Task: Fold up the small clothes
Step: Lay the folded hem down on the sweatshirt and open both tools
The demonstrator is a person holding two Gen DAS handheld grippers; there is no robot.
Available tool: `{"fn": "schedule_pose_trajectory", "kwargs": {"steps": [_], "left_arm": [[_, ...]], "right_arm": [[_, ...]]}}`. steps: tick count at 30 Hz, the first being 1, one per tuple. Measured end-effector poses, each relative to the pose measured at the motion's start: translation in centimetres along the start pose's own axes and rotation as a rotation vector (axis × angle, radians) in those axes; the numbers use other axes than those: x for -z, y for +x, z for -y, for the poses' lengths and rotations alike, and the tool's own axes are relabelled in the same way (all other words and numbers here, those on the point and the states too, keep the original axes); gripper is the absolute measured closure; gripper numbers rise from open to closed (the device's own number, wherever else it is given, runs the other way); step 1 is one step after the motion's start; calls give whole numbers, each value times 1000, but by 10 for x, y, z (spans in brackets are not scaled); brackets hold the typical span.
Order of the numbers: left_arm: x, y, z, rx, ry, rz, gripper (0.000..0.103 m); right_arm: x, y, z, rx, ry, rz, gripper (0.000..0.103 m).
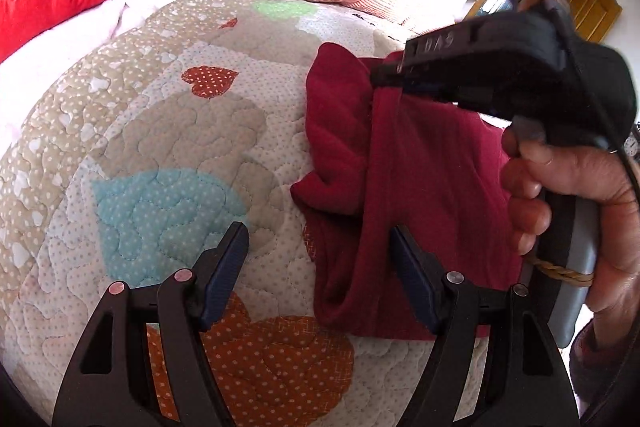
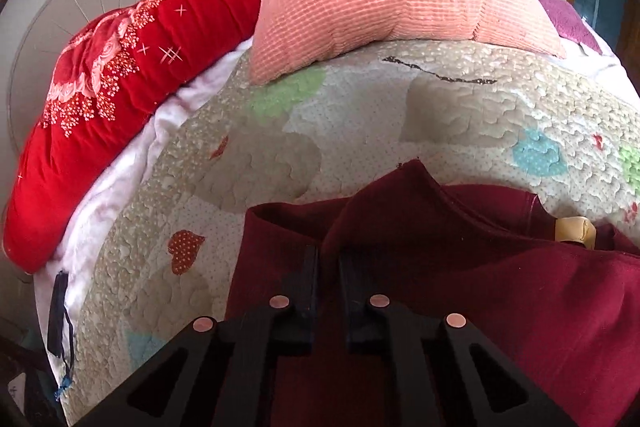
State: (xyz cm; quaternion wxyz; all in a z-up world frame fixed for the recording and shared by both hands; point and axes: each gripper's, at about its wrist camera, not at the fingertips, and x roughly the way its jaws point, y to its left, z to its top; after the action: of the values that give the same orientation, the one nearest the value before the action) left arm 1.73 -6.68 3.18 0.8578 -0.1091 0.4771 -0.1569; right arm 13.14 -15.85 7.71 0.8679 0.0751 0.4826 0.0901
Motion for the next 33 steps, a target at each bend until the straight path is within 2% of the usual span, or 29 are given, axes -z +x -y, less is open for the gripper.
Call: {"fn": "schedule_pose_trajectory", "kwargs": {"steps": [3, 7, 10, 12, 14, 18, 20, 26, 30, 33], "left_arm": [[1, 1, 1, -4, 6, 0, 29], [0, 3, 1, -8, 6, 1, 29], [-1, 6, 1, -13, 12, 2, 29], [-1, 7, 2, -14, 18, 4, 29], [-1, 7, 1, -18, 22, 6, 29], [0, 7, 0, -16, 23, 8, 29], [1, 6, 0, -14, 23, 9, 29], [3, 5, 0, -3, 19, 12, 29], [0, 8, -2, 4, 14, 15, 28], [0, 9, -1, -2, 25, 21, 27]], "right_arm": [[-5, -6, -11, -19, -31, 26, 96], [-3, 11, -18, 3, -62, 3, 96], [2, 15, -11, -29, -47, 18, 90], [4, 3, -5, -95, -36, 42, 79], [6, -11, -3, -129, -45, 64, 78], [8, -30, 2, -83, -57, 137, 78], [6, -30, 4, -72, -38, 157, 81], [-3, 2, 15, -12, 5, 133, 82], [-9, 38, 21, -30, 10, 52, 82], [-9, 33, 20, -26, -7, 58, 82]]}}
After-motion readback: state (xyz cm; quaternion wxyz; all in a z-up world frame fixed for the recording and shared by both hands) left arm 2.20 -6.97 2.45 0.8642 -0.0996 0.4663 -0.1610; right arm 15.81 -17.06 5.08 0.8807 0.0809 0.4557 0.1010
